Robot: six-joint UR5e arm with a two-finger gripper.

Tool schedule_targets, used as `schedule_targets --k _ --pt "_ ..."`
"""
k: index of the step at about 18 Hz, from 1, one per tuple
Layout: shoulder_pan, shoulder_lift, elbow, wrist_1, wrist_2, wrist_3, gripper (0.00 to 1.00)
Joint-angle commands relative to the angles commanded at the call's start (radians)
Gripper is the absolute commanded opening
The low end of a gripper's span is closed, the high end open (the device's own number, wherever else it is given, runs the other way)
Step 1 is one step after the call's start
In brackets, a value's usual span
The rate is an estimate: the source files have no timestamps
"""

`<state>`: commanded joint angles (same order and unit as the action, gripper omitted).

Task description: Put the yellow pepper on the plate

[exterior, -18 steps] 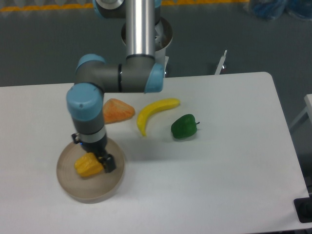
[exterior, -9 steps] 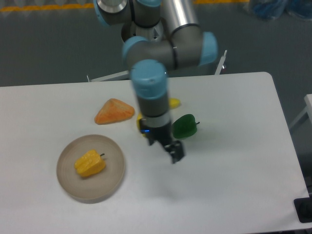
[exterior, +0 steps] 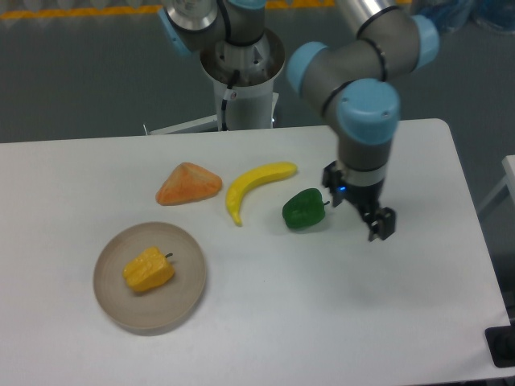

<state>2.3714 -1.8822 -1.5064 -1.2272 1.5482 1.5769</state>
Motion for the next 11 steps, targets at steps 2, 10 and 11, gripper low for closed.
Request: schedule_targets --k 2,10,11 --pt "0.038 0.002 0.005 -0.005 -0.082 -0.001 1.0" --pt "0.031 0.002 -0.005 -0.006 0.012 0.035 1.0" --pt "0.031 0.002 -0.005 -0.006 0.013 0.035 1.0"
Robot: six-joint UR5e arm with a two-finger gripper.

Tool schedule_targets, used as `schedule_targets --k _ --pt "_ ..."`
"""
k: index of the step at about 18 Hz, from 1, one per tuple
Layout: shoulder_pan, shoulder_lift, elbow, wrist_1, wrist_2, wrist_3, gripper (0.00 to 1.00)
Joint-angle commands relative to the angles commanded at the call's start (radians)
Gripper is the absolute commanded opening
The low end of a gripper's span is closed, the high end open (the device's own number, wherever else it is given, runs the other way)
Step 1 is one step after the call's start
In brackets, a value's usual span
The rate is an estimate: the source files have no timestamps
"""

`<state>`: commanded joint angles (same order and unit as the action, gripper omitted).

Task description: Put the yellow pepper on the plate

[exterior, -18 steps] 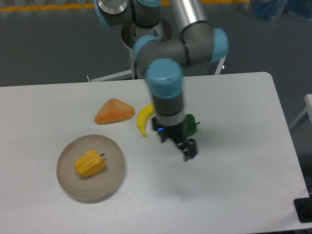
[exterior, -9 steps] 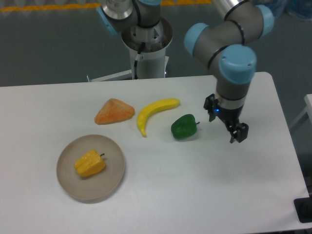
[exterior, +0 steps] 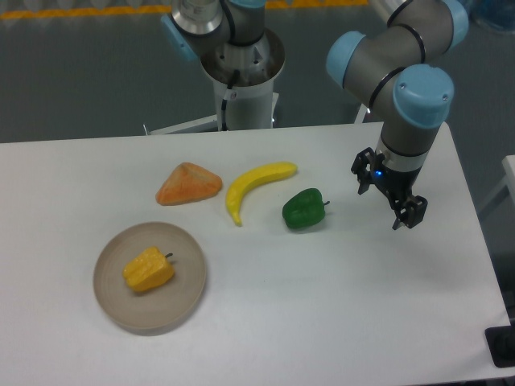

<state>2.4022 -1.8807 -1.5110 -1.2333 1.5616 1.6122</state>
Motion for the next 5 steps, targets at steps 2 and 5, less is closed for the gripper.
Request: schedule_targets --k 2,5 --pt "0.0 0.0 0.0 0.002 -0.002 0.0 1.0" --pt "-0.002 0.0 -0.002 0.003 -0.002 -0.002 1.0"
